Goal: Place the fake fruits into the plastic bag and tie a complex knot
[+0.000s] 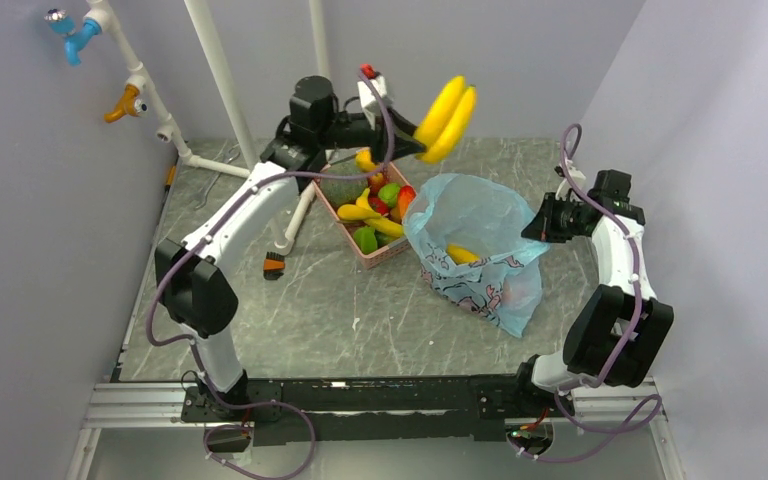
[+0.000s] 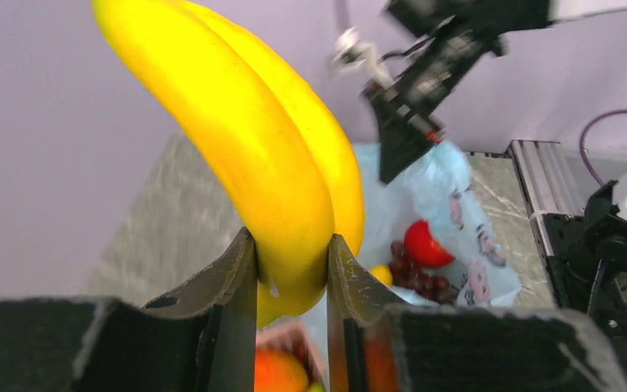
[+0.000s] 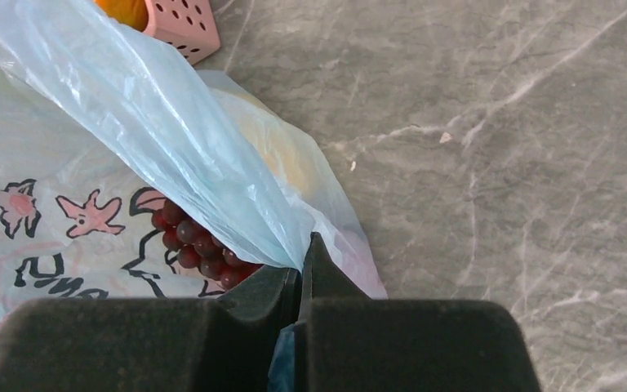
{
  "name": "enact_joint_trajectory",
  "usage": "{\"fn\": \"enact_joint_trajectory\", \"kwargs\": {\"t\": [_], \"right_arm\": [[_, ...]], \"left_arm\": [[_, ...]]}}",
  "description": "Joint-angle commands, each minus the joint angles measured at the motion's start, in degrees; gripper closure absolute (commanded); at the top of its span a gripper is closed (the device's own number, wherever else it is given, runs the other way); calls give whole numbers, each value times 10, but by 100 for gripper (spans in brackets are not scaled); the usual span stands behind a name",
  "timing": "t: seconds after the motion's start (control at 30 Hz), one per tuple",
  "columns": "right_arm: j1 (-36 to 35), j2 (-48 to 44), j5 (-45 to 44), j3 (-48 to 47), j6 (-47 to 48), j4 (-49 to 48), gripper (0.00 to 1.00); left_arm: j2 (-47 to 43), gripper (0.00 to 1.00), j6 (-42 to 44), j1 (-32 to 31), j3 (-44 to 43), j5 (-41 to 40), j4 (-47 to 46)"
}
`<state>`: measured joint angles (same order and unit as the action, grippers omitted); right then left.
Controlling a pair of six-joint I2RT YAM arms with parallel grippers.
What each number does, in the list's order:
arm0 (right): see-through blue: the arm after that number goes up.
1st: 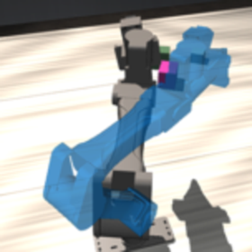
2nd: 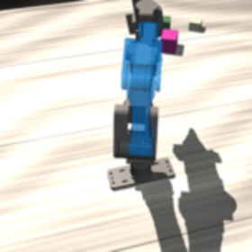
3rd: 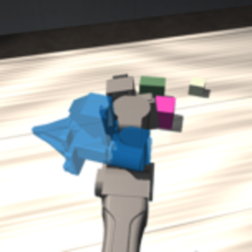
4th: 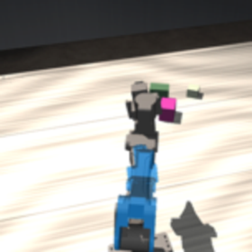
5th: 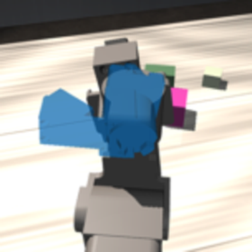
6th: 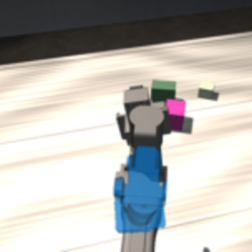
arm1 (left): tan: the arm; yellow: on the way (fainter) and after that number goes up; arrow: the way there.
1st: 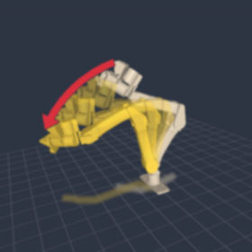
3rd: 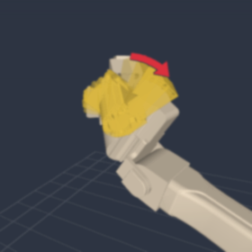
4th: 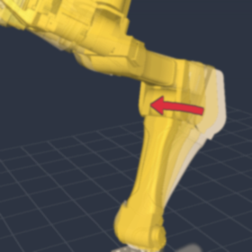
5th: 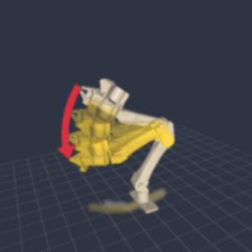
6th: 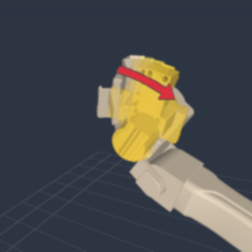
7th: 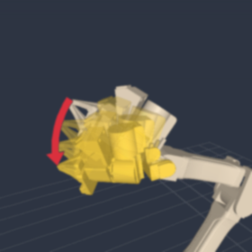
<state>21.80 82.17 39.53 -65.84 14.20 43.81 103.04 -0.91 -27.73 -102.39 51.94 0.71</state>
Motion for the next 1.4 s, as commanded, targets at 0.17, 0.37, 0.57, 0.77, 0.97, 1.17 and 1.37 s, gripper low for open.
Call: {"fn": "enact_joint_trajectory", "kwargs": {"t": [0.17, 0.37, 0.57, 0.77, 0.97, 1.17, 1.37], "right_arm": [[-11, -2, 24, -35, -27, -22, 100], [-10, -16, 28, -42, -17, -5, 100], [-9, -25, 33, -33, -11, -6, 100], [-10, -16, 32, -33, -6, -12, 100], [7, -10, 17, -32, -4, -17, 100], [28, 4, 10, -46, 5, -14, 100], [28, 8, -1, -45, 5, -13, 100]], "left_arm": [[-6, 100, 243, -150, 67, 61, -62], [32, 100, 425, -182, 69, -29, 104], [65, 55, 493, -185, 3, -72, 248], [28, 18, 414, -182, -66, -50, 291], [-74, 16, 149, -91, 11, -67, 166], [-139, 19, 105, -5, 147, -209, 238], [-146, 20, 73, 2, 232, -259, 265]]}}
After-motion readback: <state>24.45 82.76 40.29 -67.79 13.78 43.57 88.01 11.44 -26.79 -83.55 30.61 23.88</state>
